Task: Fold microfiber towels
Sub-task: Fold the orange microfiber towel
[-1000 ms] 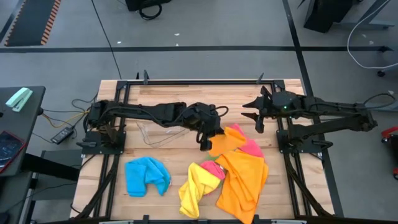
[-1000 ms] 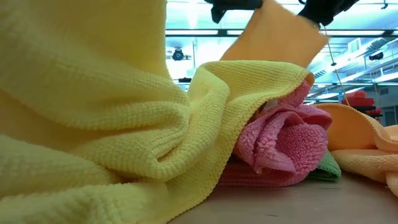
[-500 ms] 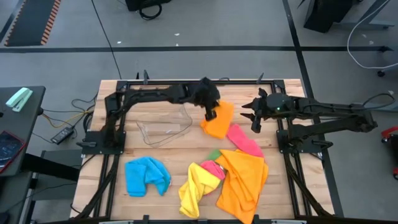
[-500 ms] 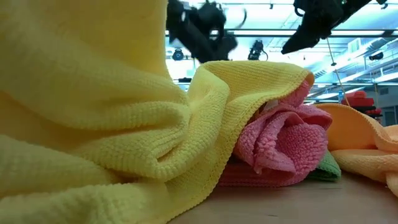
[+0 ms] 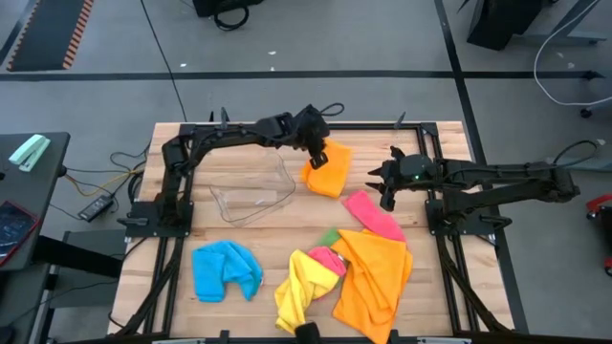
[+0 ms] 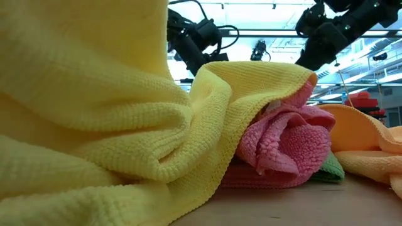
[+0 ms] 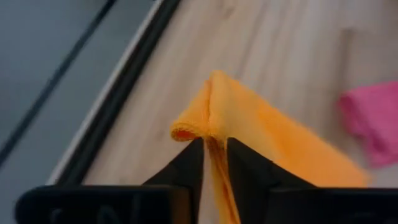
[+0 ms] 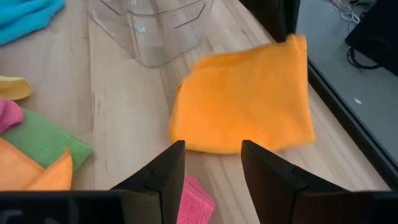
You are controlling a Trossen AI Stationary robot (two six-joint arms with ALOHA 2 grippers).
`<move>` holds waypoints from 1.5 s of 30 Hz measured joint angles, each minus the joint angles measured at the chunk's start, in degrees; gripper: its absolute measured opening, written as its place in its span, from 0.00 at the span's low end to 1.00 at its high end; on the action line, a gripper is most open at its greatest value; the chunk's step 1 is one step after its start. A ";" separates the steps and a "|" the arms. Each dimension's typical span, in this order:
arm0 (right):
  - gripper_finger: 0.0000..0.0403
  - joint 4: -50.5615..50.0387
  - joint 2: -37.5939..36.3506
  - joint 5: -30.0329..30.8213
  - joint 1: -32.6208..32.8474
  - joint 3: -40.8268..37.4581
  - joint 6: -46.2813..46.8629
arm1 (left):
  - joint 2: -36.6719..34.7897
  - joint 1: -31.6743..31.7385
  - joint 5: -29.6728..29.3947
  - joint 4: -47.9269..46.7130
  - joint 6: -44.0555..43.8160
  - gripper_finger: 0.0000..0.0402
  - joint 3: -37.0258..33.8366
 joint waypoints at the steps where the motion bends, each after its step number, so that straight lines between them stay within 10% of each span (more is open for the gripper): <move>1: 0.41 0.02 0.00 0.02 0.00 0.00 0.01 | 0.01 0.18 -1.98 -0.62 0.78 0.25 0.54; 7: 0.41 0.62 0.02 0.00 0.00 0.00 -0.32 | -0.01 1.30 -4.52 -6.01 2.89 0.39 3.61; 11: 0.41 1.55 1.20 0.00 0.00 -0.23 -4.48 | -0.06 -0.12 4.44 -8.97 7.24 0.44 4.83; 23: 0.41 36.23 16.00 -4.33 -3.41 -11.32 -9.55 | -3.29 -9.16 0.92 -17.11 11.81 0.36 5.02; 45: 0.56 43.58 47.01 -5.01 -3.82 4.58 -18.25 | -27.26 -13.23 -0.33 9.29 5.30 0.18 -32.06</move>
